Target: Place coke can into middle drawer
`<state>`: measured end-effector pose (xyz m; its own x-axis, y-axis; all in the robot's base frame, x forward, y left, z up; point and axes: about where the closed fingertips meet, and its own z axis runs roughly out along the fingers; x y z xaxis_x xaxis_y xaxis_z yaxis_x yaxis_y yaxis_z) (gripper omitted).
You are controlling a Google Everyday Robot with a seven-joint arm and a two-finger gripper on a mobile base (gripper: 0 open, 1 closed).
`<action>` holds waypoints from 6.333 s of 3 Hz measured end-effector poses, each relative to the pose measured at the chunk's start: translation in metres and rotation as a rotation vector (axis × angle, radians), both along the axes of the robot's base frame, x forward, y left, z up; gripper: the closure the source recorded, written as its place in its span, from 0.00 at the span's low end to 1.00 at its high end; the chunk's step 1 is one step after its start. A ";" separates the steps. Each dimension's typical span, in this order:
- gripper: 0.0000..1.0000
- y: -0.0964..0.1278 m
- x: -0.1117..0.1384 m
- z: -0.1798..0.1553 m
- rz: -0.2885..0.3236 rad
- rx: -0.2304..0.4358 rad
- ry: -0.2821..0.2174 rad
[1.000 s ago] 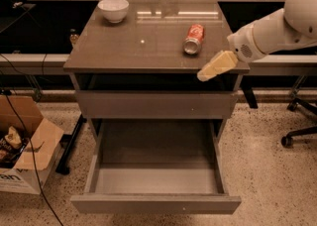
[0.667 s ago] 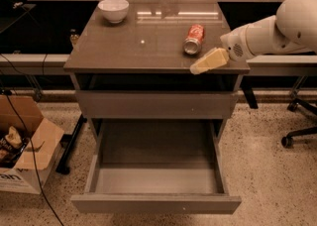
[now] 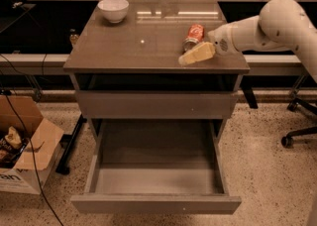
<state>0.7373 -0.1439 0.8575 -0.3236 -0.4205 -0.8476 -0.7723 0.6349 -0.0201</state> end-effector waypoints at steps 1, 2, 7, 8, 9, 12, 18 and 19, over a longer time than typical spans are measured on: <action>0.00 0.011 0.022 -0.001 0.007 0.013 -0.009; 0.00 0.011 0.044 -0.010 -0.023 0.033 0.002; 0.40 -0.005 0.089 -0.024 -0.241 0.091 0.031; 0.71 -0.008 0.088 -0.018 -0.258 0.085 0.022; 0.94 -0.010 0.085 -0.014 -0.267 0.083 0.016; 1.00 0.008 -0.028 0.031 -0.056 0.031 -0.040; 1.00 0.017 -0.208 -0.200 0.180 -0.010 0.478; 1.00 0.019 -0.204 -0.214 0.156 -0.009 0.494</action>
Offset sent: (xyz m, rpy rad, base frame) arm 0.0715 0.0046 -0.0178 0.0590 0.0138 -0.0723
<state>0.5332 -0.1251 0.6431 -0.6172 -0.5020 -0.6059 -0.7765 0.5130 0.3659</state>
